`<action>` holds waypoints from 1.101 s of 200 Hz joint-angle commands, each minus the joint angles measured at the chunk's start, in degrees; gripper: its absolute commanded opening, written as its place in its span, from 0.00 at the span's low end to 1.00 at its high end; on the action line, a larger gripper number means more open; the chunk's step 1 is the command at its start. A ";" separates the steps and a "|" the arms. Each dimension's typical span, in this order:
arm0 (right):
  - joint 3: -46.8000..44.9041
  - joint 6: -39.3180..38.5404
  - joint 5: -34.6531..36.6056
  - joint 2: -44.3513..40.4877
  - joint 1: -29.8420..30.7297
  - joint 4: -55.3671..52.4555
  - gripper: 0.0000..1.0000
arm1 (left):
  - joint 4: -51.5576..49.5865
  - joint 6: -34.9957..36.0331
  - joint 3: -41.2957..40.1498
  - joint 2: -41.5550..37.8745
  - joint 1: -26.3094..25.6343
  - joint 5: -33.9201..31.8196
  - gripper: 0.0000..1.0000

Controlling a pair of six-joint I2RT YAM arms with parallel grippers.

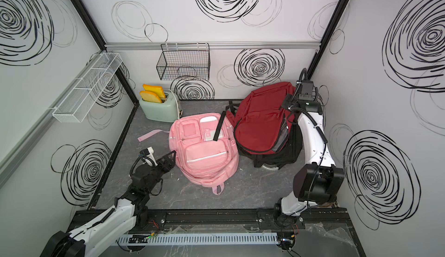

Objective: Zip up the backpack
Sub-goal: Place the backpack on the backpack.

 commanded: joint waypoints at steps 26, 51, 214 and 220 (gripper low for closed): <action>1.97 1.71 9.81 3.75 0.22 2.38 0.00 | 4.56 1.18 -2.30 2.51 -1.09 0.55 0.84; 1.79 2.32 13.30 4.54 0.76 2.06 0.16 | 4.85 1.32 -2.11 3.40 -1.34 0.59 0.85; -11.96 -4.74 -11.48 5.11 26.42 15.29 0.49 | 4.26 1.00 -2.63 2.04 -1.41 -0.66 0.90; -13.70 -4.32 -12.34 5.08 26.69 16.69 0.43 | 4.21 1.07 -2.58 2.01 -1.46 -0.67 0.90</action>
